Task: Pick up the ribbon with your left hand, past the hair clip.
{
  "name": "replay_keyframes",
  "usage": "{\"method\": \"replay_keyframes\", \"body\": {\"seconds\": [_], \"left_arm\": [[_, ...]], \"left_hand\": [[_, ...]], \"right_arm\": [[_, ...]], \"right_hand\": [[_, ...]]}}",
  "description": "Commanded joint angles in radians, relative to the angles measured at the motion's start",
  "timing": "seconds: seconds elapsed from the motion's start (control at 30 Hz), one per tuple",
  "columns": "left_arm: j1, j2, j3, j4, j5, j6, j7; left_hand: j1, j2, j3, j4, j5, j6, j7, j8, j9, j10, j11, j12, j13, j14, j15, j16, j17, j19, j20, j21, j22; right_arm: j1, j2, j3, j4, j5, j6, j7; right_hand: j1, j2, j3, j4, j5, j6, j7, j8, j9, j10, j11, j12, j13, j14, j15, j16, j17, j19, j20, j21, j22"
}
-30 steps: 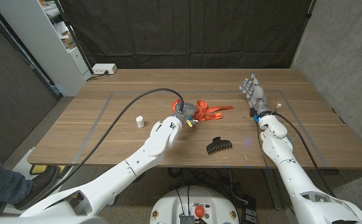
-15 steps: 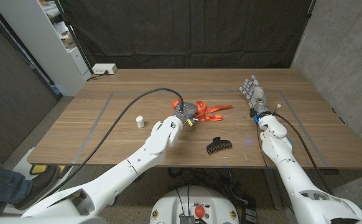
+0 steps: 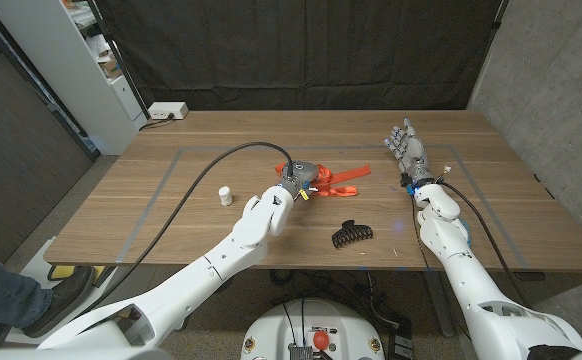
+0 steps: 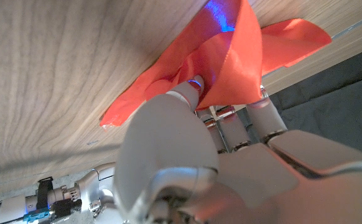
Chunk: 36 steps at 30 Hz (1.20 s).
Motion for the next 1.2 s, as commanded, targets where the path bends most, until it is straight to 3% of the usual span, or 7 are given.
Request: {"method": "replay_keyframes", "body": {"seconds": [0.03,0.23,1.2], "left_arm": [[0.011,0.006,-0.014,-0.012,-0.044,0.007,0.042],[0.027,0.01,-0.028,-0.026,-0.063,0.009,0.075],[0.044,0.02,-0.078,-0.097,-0.111,0.022,0.086]], "left_hand": [[0.028,-0.001,-0.012,0.001,0.007,0.016,0.002,0.018,0.017,0.021,0.01,0.014,0.025,0.016,-0.04,0.022,0.025,0.0,-0.017,0.014,0.004],[0.058,-0.004,-0.03,0.003,0.01,0.042,0.005,0.044,0.043,0.054,0.005,0.037,0.068,0.047,-0.06,0.059,0.061,0.009,-0.048,0.04,0.008],[0.068,0.005,-0.042,0.016,0.017,0.037,0.011,0.068,0.089,0.052,0.008,0.05,0.153,0.039,-0.048,0.044,0.082,-0.011,-0.057,0.081,0.006]], "right_arm": [[0.002,0.007,-0.001,-0.001,-0.005,0.002,-0.005],[-0.004,0.007,-0.004,-0.013,-0.006,-0.001,-0.008],[-0.004,0.005,-0.016,-0.045,-0.012,-0.011,-0.02]], "right_hand": [[0.001,0.006,0.002,-0.005,0.004,0.009,0.001,0.006,0.003,0.009,0.003,0.007,0.001,0.007,-0.001,0.009,0.001,0.01,-0.001,-0.003,0.005],[0.001,0.006,0.001,-0.006,0.004,0.01,0.001,0.006,0.003,0.01,0.004,0.007,0.001,0.007,-0.001,0.009,0.001,0.012,-0.001,-0.006,0.005],[0.002,0.009,0.001,-0.009,0.005,0.01,0.004,0.005,0.003,0.012,0.003,0.007,0.001,0.01,-0.002,0.009,0.001,0.019,-0.003,-0.014,0.005]]}}
